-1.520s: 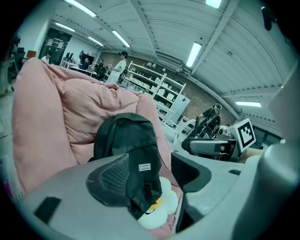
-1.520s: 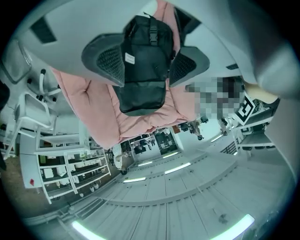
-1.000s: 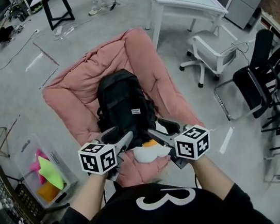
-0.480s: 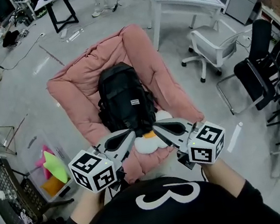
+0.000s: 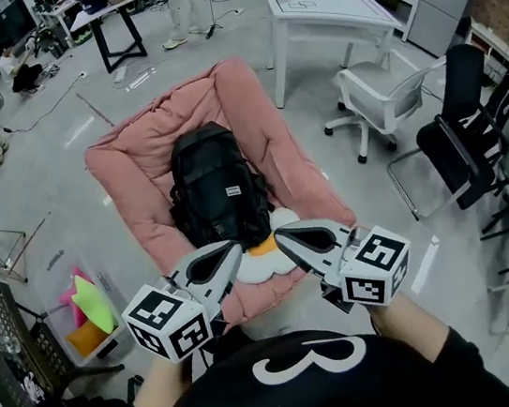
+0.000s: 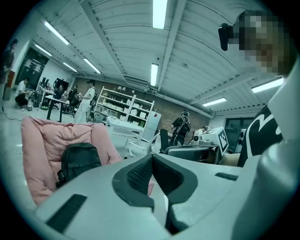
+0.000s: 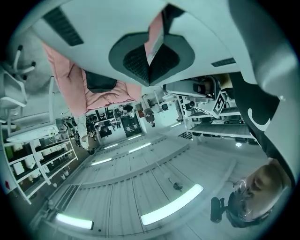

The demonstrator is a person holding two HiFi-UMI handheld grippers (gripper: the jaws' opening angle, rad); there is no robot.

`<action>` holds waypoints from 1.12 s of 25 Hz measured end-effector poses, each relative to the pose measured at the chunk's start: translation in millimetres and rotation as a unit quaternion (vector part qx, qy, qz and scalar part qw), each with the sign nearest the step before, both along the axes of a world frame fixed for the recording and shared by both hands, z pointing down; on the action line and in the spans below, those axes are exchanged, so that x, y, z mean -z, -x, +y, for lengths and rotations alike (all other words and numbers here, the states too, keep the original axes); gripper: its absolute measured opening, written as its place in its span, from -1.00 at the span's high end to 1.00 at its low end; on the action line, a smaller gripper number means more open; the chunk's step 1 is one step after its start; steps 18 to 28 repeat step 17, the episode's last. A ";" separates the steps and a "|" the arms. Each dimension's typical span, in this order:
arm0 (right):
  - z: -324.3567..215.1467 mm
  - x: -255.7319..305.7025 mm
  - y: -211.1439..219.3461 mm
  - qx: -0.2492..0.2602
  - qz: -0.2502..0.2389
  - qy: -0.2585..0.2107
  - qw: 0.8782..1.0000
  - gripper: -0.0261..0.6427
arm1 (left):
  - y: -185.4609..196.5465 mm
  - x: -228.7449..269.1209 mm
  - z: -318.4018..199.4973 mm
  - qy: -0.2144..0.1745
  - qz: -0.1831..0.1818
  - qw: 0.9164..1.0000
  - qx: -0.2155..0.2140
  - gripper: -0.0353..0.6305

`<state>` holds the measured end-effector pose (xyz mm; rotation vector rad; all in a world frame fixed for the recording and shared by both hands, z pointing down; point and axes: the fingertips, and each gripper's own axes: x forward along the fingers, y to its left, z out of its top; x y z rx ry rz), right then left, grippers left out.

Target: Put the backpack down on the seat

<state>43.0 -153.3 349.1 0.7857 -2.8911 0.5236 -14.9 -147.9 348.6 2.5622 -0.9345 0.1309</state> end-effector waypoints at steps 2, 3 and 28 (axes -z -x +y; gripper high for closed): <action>4.7 0.9 -11.0 -0.005 -0.004 0.004 1.000 0.91 | -6.2 -0.3 5.1 0.002 -0.004 1.000 0.005 0.88; 7.7 1.4 -15.9 -0.007 -0.006 0.004 1.000 0.91 | -10.0 -0.8 8.2 0.003 -0.005 1.000 0.006 0.88; 39.4 -0.9 -53.2 -0.011 0.002 -0.011 1.000 0.91 | -34.7 0.2 37.1 -0.010 -0.025 0.999 0.020 0.88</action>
